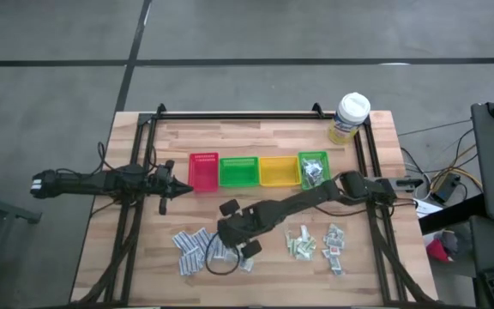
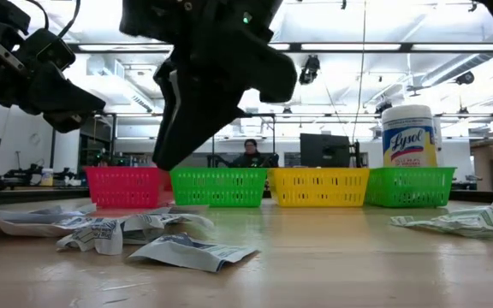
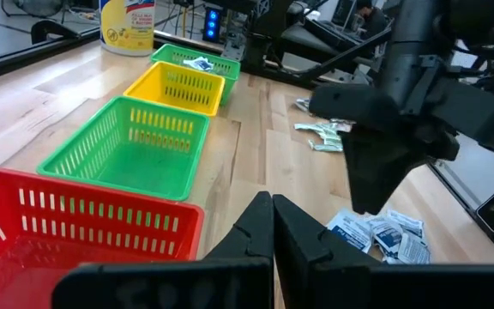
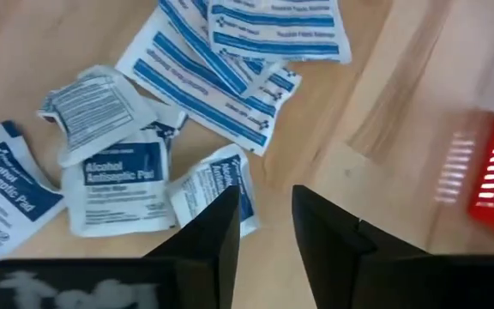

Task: Pick & Place First Aid Supplies
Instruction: Put the blue alcohol pad into the right green bin

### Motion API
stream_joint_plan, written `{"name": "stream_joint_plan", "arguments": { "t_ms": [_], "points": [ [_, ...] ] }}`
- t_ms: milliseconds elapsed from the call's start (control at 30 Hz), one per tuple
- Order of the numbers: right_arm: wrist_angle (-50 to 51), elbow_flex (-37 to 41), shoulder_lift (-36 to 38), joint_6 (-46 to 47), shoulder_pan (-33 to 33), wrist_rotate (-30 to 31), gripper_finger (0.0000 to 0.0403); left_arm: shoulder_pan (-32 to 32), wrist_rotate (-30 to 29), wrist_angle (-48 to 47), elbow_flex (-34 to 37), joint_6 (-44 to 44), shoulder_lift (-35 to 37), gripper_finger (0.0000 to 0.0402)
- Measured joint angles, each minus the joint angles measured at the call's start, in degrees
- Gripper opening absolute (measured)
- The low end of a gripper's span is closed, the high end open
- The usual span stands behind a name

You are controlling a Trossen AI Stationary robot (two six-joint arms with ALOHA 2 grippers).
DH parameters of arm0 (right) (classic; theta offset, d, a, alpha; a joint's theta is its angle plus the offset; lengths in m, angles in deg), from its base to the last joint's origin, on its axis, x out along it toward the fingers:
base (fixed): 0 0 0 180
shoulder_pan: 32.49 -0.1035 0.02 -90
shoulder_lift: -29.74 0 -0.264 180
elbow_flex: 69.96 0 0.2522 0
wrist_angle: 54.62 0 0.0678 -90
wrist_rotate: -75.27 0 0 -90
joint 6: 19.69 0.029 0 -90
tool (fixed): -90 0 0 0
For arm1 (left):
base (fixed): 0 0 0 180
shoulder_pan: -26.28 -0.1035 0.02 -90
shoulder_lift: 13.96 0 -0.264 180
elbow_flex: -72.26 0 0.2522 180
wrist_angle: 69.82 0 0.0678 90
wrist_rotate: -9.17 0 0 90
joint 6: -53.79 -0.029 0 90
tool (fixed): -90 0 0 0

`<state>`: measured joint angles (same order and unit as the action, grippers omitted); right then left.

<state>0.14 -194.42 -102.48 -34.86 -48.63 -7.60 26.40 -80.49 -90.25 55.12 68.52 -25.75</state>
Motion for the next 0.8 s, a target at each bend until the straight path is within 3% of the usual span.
{"name": "stream_joint_plan", "arguments": {
  "t_ms": [233, 800],
  "points": [
    [-2.22, 0.56, -0.09, 0.18, 1.99, -7.22, 0.0114, 0.01, 0.0, -0.01, 0.0, -0.01, 0.01, 0.0],
    [-5.37, 3.06, -0.28, 0.2, 3.28, -10.13, 0.0118, 0.0, -0.46, 0.71, 0.44, -0.01, 0.02, 0.0]
  ]
}}
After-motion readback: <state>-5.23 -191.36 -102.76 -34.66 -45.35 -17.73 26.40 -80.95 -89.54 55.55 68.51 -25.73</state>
